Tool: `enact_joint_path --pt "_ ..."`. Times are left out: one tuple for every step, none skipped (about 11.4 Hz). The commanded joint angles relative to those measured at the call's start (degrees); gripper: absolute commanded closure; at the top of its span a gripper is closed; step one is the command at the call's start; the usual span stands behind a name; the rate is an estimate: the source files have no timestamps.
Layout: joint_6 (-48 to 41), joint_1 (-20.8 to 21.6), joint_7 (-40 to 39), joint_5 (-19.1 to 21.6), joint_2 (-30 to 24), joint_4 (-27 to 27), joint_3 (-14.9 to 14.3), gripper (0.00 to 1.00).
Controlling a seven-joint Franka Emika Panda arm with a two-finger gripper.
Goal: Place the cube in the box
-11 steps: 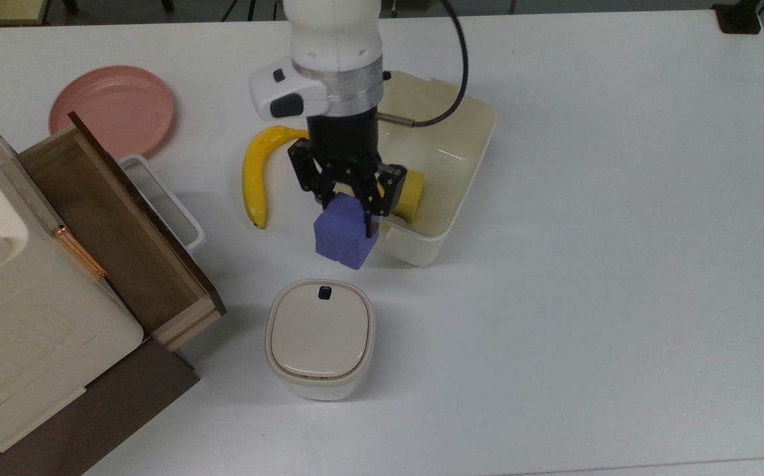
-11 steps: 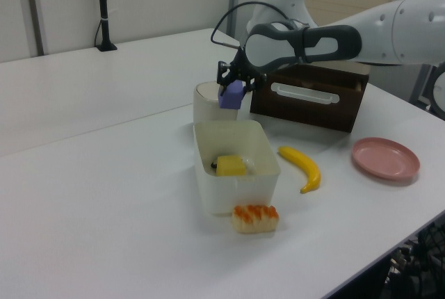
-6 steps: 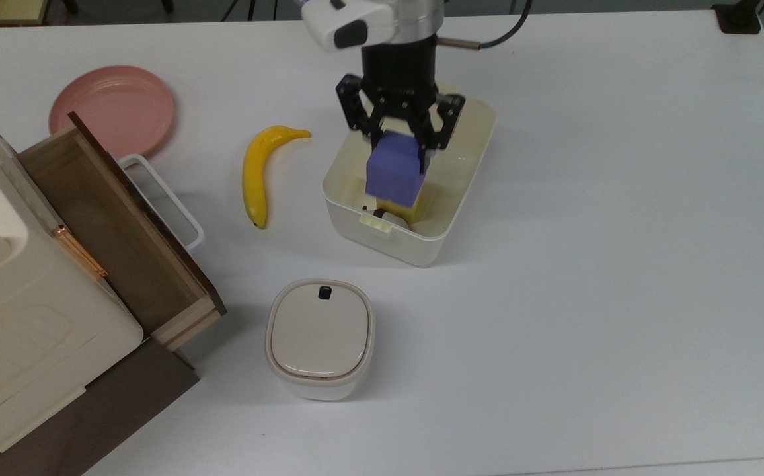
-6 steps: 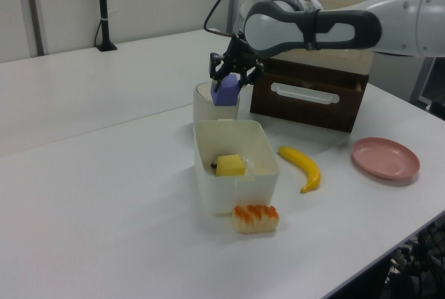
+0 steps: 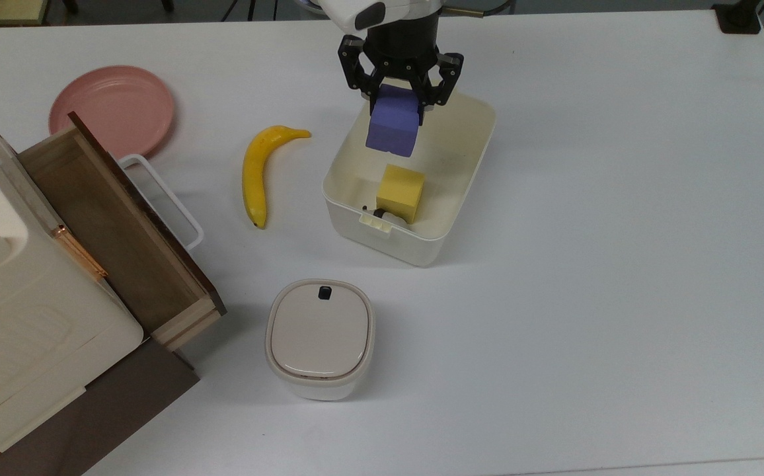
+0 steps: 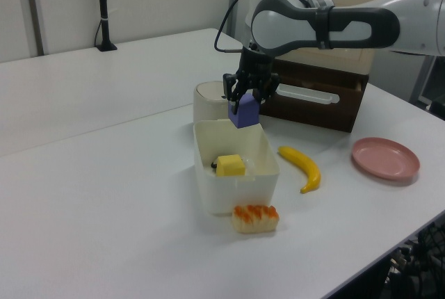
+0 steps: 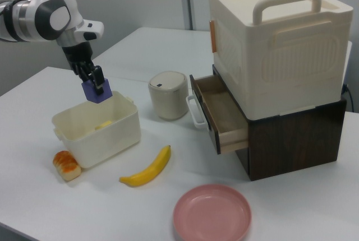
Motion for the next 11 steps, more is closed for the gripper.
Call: enact_joint_path --pt "-0.6 0.13 -1.69 1.05 -1.88 -1.97 -0.42 0.0" --pt "-0.6 0.13 -1.69 1.05 -1.97 -1.71 -0.42 0.0" --pt "-0.69 -0.13 -1.77 1.05 -2.23 -1.71 -0.42 0.0" --pt "-0.69 -0.48 -1.69 1.05 -3.01 -1.62 -0.42 0.0" --pt "-0.69 -1.18 -1.69 1.05 -3.81 -1.53 -0.42 0.0" --pt "-0.6 -1.88 -1.77 0.96 -4.94 -1.36 -0.42 0.0" --pt "-0.69 -2.67 -1.77 0.96 -5.65 -0.14 -0.5 0.0" --pt "-0.69 -3.9 -1.77 0.88 -6.62 0.4 -0.51 0.0" --pt "-0.69 -5.39 -1.77 0.96 -7.58 0.66 -0.51 0.0" --pt "-0.69 -5.75 -2.64 0.88 -7.59 1.27 -0.85 0.0" --pt "-0.69 -6.37 -5.79 0.88 -7.59 1.28 -1.2 0.0"
